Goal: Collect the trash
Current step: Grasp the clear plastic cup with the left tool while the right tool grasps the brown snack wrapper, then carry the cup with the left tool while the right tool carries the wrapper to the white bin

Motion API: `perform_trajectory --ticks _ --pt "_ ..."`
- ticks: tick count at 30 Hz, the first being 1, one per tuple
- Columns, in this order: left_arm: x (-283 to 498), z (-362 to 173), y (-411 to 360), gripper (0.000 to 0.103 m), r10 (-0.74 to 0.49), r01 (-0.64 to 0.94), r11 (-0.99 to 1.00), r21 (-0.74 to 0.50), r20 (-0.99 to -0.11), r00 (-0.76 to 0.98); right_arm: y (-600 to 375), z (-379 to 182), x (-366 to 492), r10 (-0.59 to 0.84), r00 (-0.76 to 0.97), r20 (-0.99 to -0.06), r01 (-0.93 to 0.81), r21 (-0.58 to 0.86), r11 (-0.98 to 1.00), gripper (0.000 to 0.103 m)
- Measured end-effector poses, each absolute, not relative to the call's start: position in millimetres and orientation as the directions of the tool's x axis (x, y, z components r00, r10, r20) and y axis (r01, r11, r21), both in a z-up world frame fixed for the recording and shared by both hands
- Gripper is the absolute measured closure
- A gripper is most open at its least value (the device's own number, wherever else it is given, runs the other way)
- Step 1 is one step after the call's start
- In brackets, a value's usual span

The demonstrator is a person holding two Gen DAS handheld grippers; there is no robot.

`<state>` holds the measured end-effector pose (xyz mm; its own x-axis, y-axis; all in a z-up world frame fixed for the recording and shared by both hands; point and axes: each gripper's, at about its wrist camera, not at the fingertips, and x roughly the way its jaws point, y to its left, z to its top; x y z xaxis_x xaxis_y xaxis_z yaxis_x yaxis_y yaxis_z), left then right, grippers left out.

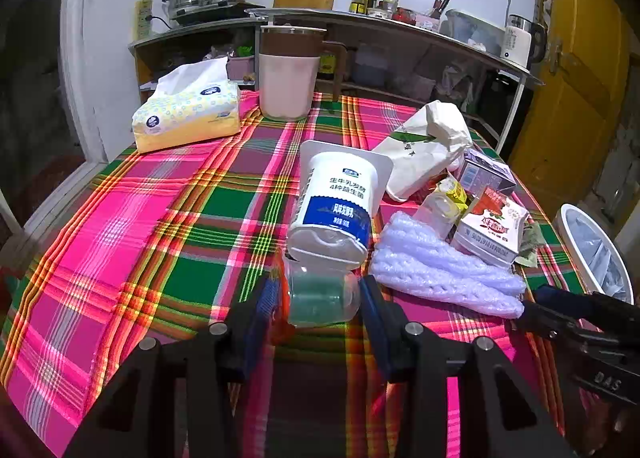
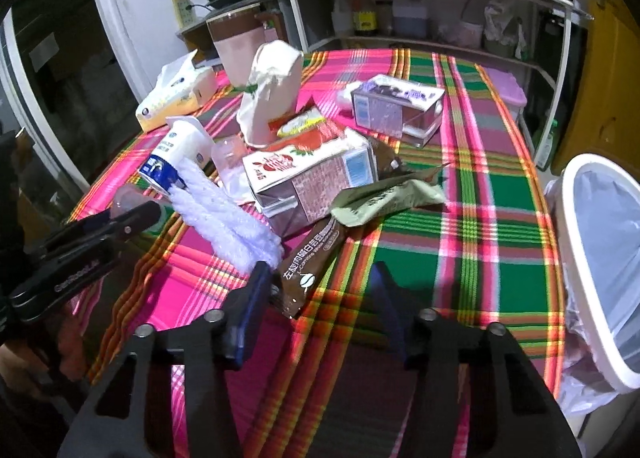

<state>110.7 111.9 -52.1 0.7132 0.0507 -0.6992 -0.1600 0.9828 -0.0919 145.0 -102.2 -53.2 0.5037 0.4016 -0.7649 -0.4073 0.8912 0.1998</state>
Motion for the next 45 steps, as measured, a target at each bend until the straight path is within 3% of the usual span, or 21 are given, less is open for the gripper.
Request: perform_trajectory --ticks 3,5,6,15,20,24,29,45 --pt "108.5 -52.7 110.8 0.058 0.049 -0.159 0.983 -0.093 -0.7 0.713 -101.2 -53.5 146.3 0.399 0.508 -0.764 -0.403 0.199 0.894 0.062" --pt "107.0 -52.8 109.9 0.058 0.05 -0.158 0.983 -0.092 -0.699 0.714 -101.5 -53.9 147.4 0.394 0.507 -0.767 -0.396 0.199 0.897 0.081" --pt "106.2 -52.8 109.6 0.058 0.048 -0.157 0.983 -0.093 -0.699 0.714 -102.1 -54.2 147.6 0.391 0.507 -0.768 -0.391 0.2 0.899 0.082" --pt "102.5 -52.6 107.0 0.058 0.045 -0.154 0.984 -0.093 -0.699 0.713 -105.8 -48.5 155.3 0.432 0.491 -0.757 -0.34 0.29 0.895 0.081" --pt "101.8 -52.9 106.5 0.058 0.044 -0.153 0.984 -0.094 -0.699 0.714 -96.9 -50.4 160.8 0.426 0.49 -0.76 -0.336 0.286 0.897 0.065" --pt "101.7 -52.8 106.4 0.058 0.045 -0.153 0.984 -0.093 -0.699 0.714 -90.8 -53.2 164.3 0.386 0.5 -0.775 -0.326 0.244 0.913 0.064" --pt "99.0 -51.5 105.8 0.058 0.041 -0.149 0.984 -0.096 -0.696 0.717 -90.2 -54.2 161.5 0.357 0.511 -0.782 -0.334 0.202 0.921 0.08" --pt "59.4 -30.6 76.4 0.059 -0.002 -0.095 0.99 -0.108 -0.668 0.744 -130.7 -36.8 105.4 0.416 0.504 -0.757 -0.368 0.247 0.896 0.085"
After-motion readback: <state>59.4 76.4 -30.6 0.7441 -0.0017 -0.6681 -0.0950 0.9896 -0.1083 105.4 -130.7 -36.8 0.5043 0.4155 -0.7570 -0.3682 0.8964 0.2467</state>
